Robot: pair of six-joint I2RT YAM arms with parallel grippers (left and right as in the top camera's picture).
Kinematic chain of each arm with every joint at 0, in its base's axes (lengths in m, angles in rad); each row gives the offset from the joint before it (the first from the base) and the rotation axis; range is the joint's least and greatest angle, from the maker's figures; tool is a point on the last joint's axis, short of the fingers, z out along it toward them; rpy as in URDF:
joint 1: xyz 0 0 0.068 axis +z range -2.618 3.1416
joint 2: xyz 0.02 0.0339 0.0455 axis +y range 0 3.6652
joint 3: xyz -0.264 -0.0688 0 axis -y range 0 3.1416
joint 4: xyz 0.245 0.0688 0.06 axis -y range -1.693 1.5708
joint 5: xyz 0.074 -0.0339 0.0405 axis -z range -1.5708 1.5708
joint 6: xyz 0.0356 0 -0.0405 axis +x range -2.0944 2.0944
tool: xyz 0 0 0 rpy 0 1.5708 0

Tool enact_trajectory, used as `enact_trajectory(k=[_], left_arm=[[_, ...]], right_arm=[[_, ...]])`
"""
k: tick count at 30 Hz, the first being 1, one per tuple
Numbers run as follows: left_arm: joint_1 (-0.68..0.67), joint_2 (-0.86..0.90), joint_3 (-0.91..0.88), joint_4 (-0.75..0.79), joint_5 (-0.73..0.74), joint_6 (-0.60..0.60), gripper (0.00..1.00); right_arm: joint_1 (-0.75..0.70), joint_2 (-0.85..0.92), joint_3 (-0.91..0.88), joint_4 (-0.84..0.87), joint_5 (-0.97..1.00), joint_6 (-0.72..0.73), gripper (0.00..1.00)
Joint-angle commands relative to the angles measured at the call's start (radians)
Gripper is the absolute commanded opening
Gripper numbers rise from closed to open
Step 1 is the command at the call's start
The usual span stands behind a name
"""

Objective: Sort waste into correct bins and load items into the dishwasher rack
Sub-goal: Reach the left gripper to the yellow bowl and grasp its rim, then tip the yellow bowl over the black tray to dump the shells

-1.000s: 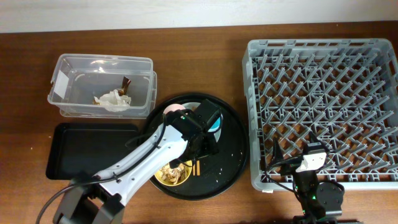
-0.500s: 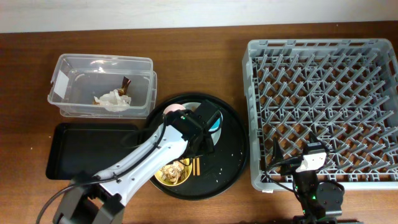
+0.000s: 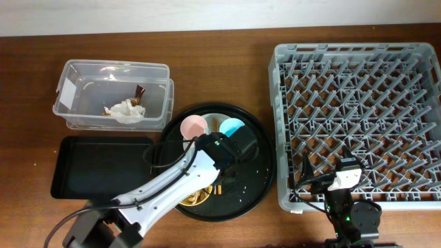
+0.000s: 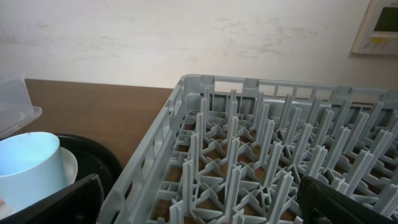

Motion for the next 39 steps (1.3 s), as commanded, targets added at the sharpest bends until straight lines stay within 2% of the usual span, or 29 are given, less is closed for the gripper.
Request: enact_trajectory(k=[1,5,12,13,16,20,27,31,35,39], left_arm=[[-0.005,0.008,-0.094,0.067,-0.021,0.005,0.28],[-0.005,0.008,-0.127,0.142,-0.013,0.005,0.28],[-0.005,0.009,-0.182,0.180,0.017,0.005,0.26],[-0.005,0.009,-0.182,0.180,0.016,0.005,0.16],[-0.003,0.009,-0.182,0.174,-0.031,0.006,0.12],[-0.003,0.009,-0.182,0.174,-0.029,0.006,0.01],[-0.003,-0.011,-0.160,0.133,-0.029,0.006,0.01],[0.001,-0.127,-0.116,0.103,-0.029,0.100,0.00],[0.102,-0.275,-0.116,0.011,-0.029,0.128,0.00],[0.283,-0.340,-0.116,-0.062,-0.021,0.204,0.00]], right_arm=[[-0.005,-0.006,-0.005,-0.006,0.002,0.005,0.98],[-0.005,-0.006,-0.005,-0.006,0.002,0.005,0.98],[-0.005,-0.006,-0.005,-0.006,0.001,0.005,0.98],[-0.005,-0.006,-0.005,-0.006,0.001,0.005,0.98],[-0.005,-0.006,-0.005,-0.006,0.001,0.005,0.98],[-0.005,-0.006,-0.005,-0.006,0.001,0.005,0.99],[-0.005,-0.006,-0.005,-0.006,0.001,0.005,0.98],[-0.005,-0.006,-0.005,-0.006,0.001,0.005,0.98],[-0.005,-0.006,-0.005,-0.006,0.001,0.005,0.98],[-0.005,-0.006,-0.005,-0.006,0.001,0.005,0.98]])
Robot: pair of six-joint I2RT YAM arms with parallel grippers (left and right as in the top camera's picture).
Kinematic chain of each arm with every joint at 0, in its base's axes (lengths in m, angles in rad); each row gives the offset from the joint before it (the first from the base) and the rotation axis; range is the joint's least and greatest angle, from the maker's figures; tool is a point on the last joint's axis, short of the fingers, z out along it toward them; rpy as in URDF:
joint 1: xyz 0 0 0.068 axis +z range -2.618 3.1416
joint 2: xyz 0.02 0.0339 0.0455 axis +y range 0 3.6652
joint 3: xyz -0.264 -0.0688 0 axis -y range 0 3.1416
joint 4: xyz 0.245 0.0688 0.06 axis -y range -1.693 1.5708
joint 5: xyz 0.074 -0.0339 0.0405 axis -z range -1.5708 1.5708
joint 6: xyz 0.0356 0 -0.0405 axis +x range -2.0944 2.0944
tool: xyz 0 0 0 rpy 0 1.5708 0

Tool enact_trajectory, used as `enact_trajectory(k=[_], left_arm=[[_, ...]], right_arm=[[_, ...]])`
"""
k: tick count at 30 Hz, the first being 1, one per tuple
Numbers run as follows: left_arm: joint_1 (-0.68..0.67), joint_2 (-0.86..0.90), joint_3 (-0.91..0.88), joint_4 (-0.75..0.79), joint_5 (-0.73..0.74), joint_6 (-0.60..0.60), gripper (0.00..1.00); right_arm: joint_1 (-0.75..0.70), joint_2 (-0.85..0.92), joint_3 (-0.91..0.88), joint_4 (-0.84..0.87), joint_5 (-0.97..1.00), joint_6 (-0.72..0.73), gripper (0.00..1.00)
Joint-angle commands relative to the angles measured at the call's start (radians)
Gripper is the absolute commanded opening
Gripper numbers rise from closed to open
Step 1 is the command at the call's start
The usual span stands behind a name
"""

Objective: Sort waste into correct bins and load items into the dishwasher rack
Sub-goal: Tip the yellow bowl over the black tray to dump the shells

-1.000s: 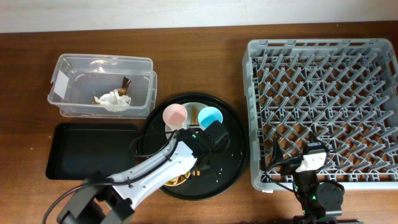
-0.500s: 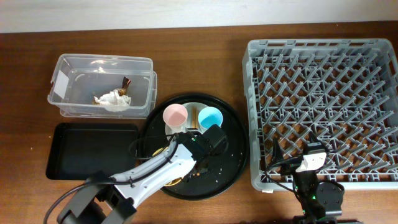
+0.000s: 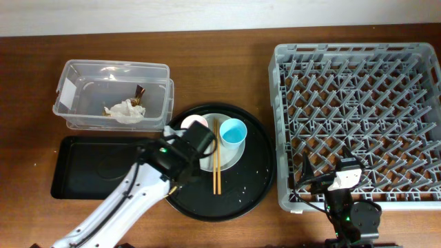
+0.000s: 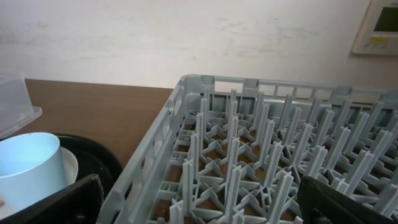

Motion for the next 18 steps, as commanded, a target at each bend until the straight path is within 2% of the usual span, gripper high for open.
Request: enact_trajectory(k=[1,3,6,8,10,17,18], left_arm=[[0.123,-0.041,0.016,-0.023,-0.007,0.088,0.00],[0.267,-0.043,0.016,-0.025,-0.004,0.135,0.00],[0.476,-0.045,0.016,-0.022,0.095,0.243,0.00],[0.581,-0.047,0.016,-0.021,0.129,0.269,0.00],[0.652,-0.062,0.016,-0.013,0.200,0.308,0.01],[0.749,-0.199,0.007,-0.016,0.224,0.363,0.00],[0.771,-0.199,0.007,0.000,0.268,0.393,0.00]], right_arm=[[-0.005,-0.006,-0.005,-0.006,0.001,0.005,0.98],[-0.005,-0.006,-0.005,-0.006,0.001,0.005,0.98],[-0.005,-0.006,-0.005,-0.006,0.002,0.005,0.98],[-0.005,-0.006,-0.005,-0.006,0.001,0.005,0.98],[-0.005,-0.006,-0.005,-0.006,0.001,0.005,0.98],[-0.005,-0.006,-0.005,-0.006,0.001,0.005,0.98],[-0.005,-0.006,-0.005,-0.006,0.001,0.005,0.98]])
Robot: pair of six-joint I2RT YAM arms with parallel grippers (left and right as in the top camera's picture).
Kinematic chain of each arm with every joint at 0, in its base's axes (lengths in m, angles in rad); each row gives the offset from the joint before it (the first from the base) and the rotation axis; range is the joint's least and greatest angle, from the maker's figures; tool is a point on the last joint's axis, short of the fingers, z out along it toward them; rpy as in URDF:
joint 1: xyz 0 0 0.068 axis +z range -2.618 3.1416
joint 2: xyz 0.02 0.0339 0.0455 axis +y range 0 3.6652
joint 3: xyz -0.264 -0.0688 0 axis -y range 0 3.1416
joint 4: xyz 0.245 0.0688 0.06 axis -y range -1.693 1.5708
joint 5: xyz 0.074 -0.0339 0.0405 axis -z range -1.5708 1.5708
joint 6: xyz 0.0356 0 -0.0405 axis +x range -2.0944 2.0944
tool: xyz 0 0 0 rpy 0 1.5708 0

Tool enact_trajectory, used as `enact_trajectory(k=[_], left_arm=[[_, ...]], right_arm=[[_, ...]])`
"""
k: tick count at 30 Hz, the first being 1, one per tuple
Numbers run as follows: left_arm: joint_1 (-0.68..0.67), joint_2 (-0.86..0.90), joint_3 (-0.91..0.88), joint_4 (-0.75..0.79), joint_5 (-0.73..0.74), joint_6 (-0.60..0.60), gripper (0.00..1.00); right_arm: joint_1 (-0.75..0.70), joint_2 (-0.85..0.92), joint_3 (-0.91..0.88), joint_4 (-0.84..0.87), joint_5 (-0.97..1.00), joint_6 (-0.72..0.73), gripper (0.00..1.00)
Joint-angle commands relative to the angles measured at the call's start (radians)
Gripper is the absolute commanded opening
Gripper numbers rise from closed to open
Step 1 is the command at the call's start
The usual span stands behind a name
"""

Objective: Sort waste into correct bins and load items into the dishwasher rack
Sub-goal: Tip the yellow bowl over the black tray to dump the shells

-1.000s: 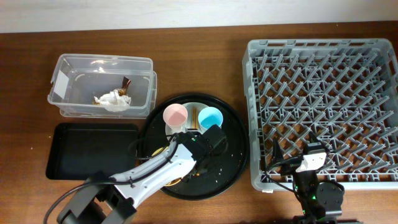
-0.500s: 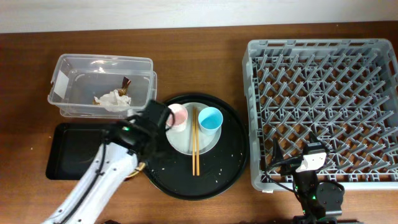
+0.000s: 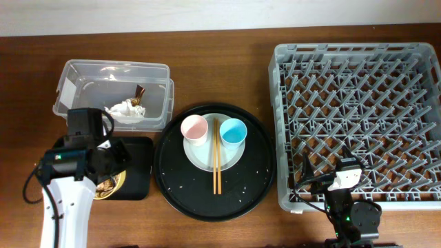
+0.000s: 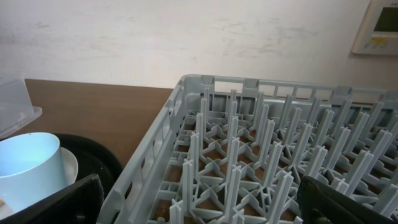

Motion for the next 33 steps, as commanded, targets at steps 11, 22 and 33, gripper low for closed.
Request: enact_trajectory(k=[11,22,33], left_arm=[[0.509,0.177,0.006,0.097,0.923,0.570,0.00],[0.799,0.436,-0.088,0.137,1.390,0.820,0.00],[0.807,0.436,-0.141,0.066,1.461,0.817,0.00]], right_arm=[[-0.005,-0.006,-0.005,-0.006,0.001,0.005,0.98],[-0.005,-0.006,-0.005,-0.006,0.001,0.005,0.98],[-0.005,-0.006,-0.005,-0.006,0.001,0.005,0.98]])
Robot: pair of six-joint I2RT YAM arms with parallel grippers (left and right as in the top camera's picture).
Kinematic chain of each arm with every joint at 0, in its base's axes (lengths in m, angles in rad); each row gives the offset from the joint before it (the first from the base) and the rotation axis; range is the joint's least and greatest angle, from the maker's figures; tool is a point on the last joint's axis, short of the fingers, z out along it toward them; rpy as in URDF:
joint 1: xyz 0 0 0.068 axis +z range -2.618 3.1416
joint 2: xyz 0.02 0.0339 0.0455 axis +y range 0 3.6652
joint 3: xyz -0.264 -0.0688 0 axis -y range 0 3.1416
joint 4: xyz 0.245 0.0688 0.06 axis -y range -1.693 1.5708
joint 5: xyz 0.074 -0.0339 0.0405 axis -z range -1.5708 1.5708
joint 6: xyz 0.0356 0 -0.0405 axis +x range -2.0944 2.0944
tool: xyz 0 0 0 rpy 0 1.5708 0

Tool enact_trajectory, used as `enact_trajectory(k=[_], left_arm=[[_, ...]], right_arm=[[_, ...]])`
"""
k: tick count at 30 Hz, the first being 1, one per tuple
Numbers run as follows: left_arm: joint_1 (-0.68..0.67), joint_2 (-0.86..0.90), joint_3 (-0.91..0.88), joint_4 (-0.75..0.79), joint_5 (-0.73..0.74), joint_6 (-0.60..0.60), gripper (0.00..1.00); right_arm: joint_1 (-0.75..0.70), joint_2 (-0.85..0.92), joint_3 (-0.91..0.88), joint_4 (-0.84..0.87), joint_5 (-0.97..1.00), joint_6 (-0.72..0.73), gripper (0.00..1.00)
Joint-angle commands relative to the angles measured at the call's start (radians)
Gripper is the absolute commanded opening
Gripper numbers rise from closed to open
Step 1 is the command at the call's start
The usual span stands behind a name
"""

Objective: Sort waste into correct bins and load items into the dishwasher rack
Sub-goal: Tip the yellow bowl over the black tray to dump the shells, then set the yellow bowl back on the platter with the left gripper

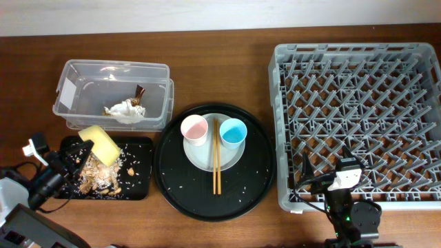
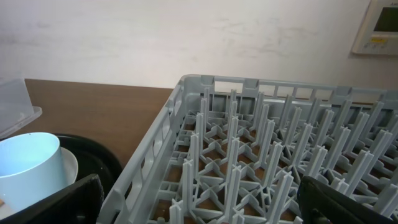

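Observation:
My left gripper (image 1: 80,151) reaches in from the far left and is shut on a yellow bowl (image 1: 98,143), held tipped over the black rectangular tray (image 1: 138,186). Food scraps (image 1: 96,176) lie spread on that tray. On the round black tray (image 1: 255,186) a white plate (image 1: 205,157) carries a pink cup (image 1: 193,128), a blue cup (image 1: 233,131) and a pair of chopsticks (image 1: 216,162). The grey dish rack (image 1: 358,55) stands at the right with nothing in it. My right gripper (image 1: 342,180) rests open at the rack's near left edge; its fingers (image 2: 56,202) frame the rack pegs.
A clear plastic bin (image 1: 69,76) at the back left holds a crumpled tissue (image 1: 125,110) and a small wrapper. Crumbs dot the round tray. In the right wrist view the blue cup (image 2: 28,165) shows at the left, beside the rack wall (image 2: 155,155).
The left arm has drawn back to the far left edge. The bowl, then level over the black tray's left part, is now tipped, and food scraps lie spread over the tray. The right arm is unchanged.
My left gripper was over the round tray's front at a bowl of food. Then it was at the tray's left edge, the bowl out of sight under it. After that it held the bowl over the black tray, and now the food lies on that tray. The right gripper stayed still.

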Motion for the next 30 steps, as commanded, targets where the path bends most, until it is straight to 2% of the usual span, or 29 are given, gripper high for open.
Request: enact_trajectory(k=[1,2,5,6,7,10,11,12,13,15,16,17,18,20,22,24,28,30], left_arm=[[-0.008,0.006,-0.005,-0.068,0.037,0.023,0.00],[-0.029,0.006,-0.005,-0.064,0.064,0.090,0.00],[-0.043,0.006,-0.005,-0.011,0.108,0.097,0.00],[-0.054,0.006,-0.006,-0.079,0.106,0.076,0.00],[-0.062,0.006,-0.006,-0.053,0.116,0.076,0.00],[-0.066,0.011,-0.006,0.076,0.102,0.002,0.00],[-0.066,0.018,-0.006,0.044,0.085,-0.059,0.00],[-0.067,0.018,-0.006,0.042,0.101,-0.042,0.00],[-0.067,0.019,-0.006,0.104,0.092,-0.083,0.00],[-0.066,0.020,-0.006,0.108,0.128,-0.132,0.00],[-0.066,0.020,-0.006,0.103,0.130,-0.197,0.00],[-0.067,0.020,-0.006,0.059,0.130,-0.280,0.00],[-0.073,0.020,-0.006,0.001,0.130,-0.282,0.00],[-0.152,0.020,-0.006,-0.087,-0.003,-0.220,0.00],[-0.231,0.020,-0.006,-0.068,-0.076,-0.220,0.00],[-0.388,0.020,0.005,-0.045,-0.143,-0.221,0.00],[-0.630,-0.013,0.133,-0.045,-0.389,-0.382,0.00],[-0.744,-0.065,0.171,-0.043,-0.620,-0.505,0.00]], right_arm=[[-0.005,-0.006,-0.005,-0.006,0.002,0.005,0.98],[-0.005,-0.006,-0.005,-0.006,0.001,0.005,0.98],[-0.005,-0.006,-0.005,-0.006,0.001,0.005,0.98],[-0.005,-0.006,-0.005,-0.006,0.001,0.005,0.98],[-0.005,-0.006,-0.005,-0.006,0.002,0.005,0.98],[-0.005,-0.006,-0.005,-0.006,0.002,0.005,0.98],[-0.005,-0.006,-0.005,-0.006,0.001,0.005,0.98],[-0.005,-0.006,-0.005,-0.006,0.002,0.005,0.98],[-0.005,-0.006,-0.005,-0.006,0.002,0.005,0.98],[-0.005,-0.006,-0.005,-0.006,0.002,0.005,0.98],[-0.005,-0.006,-0.005,-0.006,0.002,0.005,0.98],[-0.005,-0.006,-0.005,-0.006,0.002,0.005,0.98],[-0.005,-0.006,-0.005,-0.006,0.002,0.005,0.98],[-0.005,-0.006,-0.005,-0.006,0.002,0.005,0.98],[-0.005,-0.006,-0.005,-0.006,0.002,0.005,0.98],[-0.005,-0.006,-0.005,-0.006,0.001,0.005,0.98],[-0.005,-0.006,-0.005,-0.006,0.001,0.005,0.98],[-0.005,-0.006,-0.005,-0.006,0.002,0.005,0.98]])
